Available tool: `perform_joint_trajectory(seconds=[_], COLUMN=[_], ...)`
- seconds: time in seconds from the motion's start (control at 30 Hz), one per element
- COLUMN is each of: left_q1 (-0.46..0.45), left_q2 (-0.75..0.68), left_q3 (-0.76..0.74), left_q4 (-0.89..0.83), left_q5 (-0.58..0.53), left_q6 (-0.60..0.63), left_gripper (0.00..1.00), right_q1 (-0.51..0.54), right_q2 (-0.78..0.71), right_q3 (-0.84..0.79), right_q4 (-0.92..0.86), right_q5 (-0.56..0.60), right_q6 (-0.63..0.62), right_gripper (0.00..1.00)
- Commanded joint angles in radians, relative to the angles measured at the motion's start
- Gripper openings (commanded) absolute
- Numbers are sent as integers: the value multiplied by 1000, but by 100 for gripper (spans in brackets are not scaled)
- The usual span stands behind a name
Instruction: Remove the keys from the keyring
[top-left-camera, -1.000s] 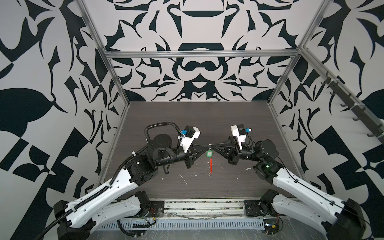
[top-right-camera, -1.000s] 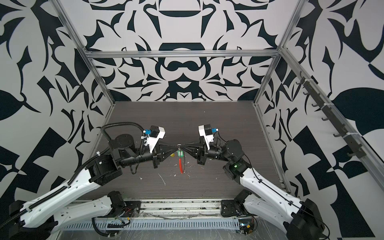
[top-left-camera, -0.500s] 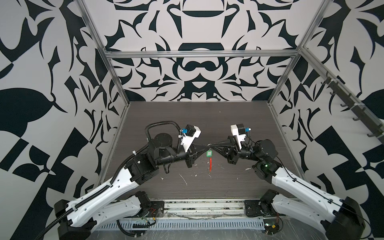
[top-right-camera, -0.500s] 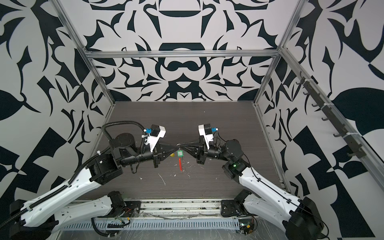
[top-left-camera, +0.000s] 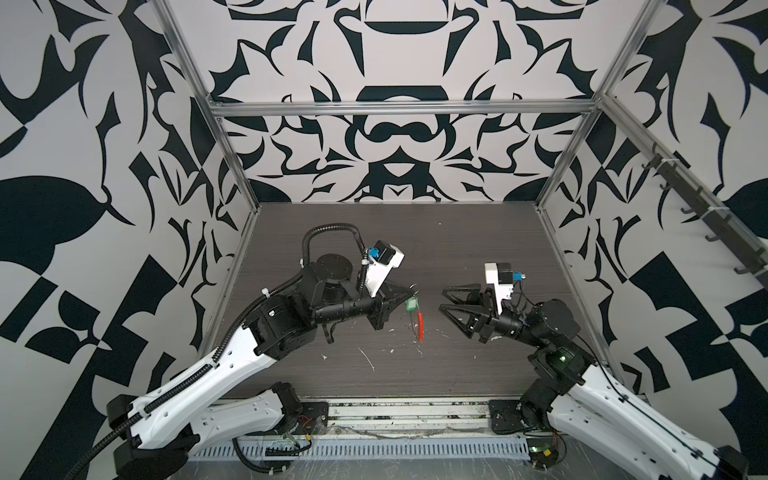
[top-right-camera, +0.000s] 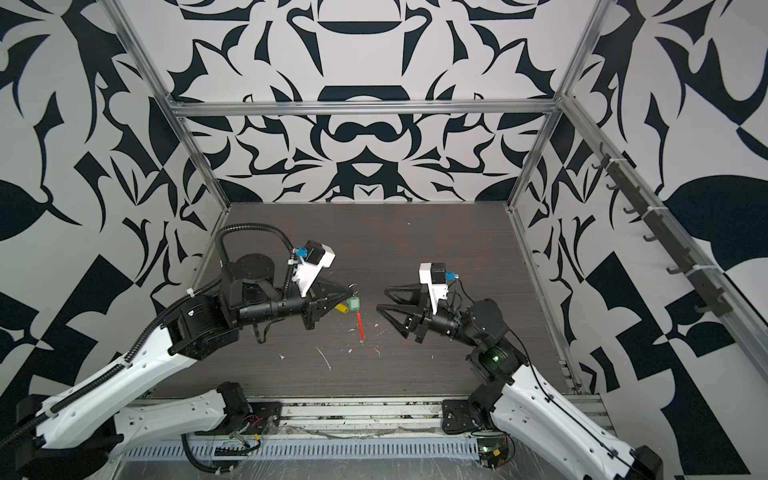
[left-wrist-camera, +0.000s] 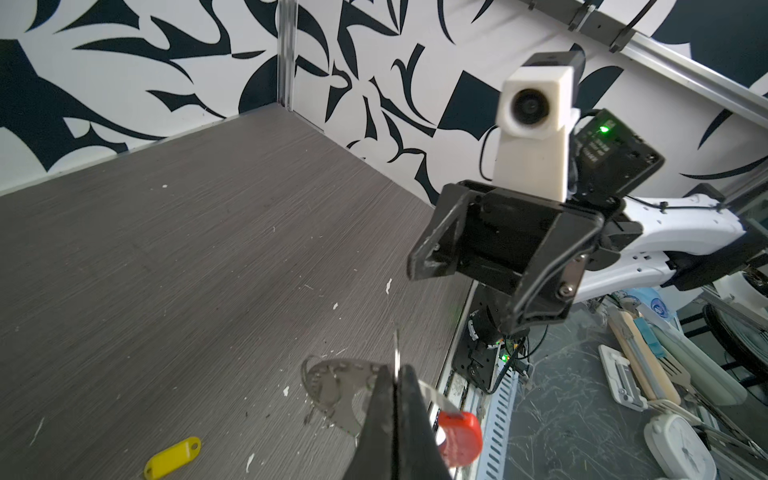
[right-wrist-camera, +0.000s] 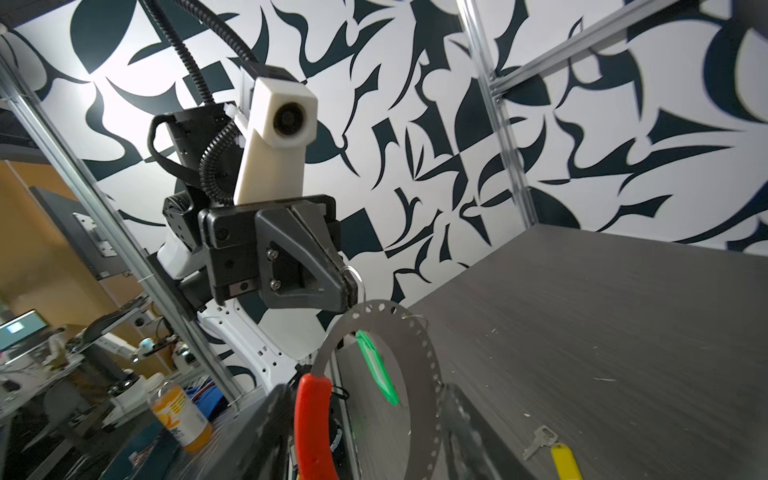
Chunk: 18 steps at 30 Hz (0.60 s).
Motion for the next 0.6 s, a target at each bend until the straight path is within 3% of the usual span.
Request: perform_joint_trajectory(seconds=[0.0, 0.1, 0.27, 0.4, 0.57], left_q1=[-16, -42, -67, -93, -108], left_q2=[50, 94, 162, 211, 241], left_q3=[71, 126, 200, 258, 304], left_q4=[-156, -218, -304, -384, -443], left_q5=[-31, -60, -62, -63, -49], left_q6=[-18, -14, -4, 11, 29], left_gripper=[0, 0, 0, 0, 0], right_q1=[0, 1, 0, 1, 0], right_q2=[-27, -32, -54, -9, 17], right_q3=[26, 57, 42, 114, 105], right_q4=[-170, -257, -238, -359, -299], right_q5=[135, 180, 230, 133, 19], right_q6=[-43, -59, -52, -177, -198], right_gripper=[62, 63, 64, 66, 64])
